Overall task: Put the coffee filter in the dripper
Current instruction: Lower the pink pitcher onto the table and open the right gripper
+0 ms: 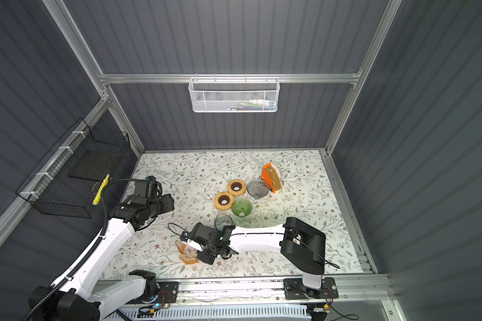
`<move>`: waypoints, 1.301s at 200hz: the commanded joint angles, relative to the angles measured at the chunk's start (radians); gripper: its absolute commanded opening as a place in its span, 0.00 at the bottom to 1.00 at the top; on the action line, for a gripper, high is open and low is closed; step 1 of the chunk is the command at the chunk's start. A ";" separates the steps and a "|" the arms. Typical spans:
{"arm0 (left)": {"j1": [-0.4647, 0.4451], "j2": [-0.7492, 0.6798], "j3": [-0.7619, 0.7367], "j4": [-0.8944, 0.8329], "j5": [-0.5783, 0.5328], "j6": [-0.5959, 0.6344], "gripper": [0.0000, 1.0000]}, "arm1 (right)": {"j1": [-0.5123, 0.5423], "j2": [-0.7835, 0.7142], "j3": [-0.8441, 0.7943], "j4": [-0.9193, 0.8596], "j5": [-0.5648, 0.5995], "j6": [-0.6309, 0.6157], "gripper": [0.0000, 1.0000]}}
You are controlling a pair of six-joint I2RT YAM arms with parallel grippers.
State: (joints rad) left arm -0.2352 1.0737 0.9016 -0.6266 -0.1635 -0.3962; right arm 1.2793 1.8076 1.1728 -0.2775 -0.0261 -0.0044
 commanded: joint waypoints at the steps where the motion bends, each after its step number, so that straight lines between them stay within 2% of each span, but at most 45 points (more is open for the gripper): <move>1: -0.004 0.001 -0.007 0.004 0.013 0.015 0.62 | 0.006 0.001 0.022 0.012 0.018 -0.006 0.24; 80: -0.004 -0.007 -0.004 0.000 0.013 0.014 0.62 | 0.008 -0.023 0.021 0.002 0.046 -0.009 0.32; 260: -0.004 -0.025 0.007 -0.014 0.017 0.010 0.62 | 0.015 -0.098 0.021 -0.019 0.106 -0.022 0.38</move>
State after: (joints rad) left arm -0.2352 1.0683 0.9016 -0.6273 -0.1631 -0.3962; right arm 1.2896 1.7580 1.1736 -0.2790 0.0605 -0.0235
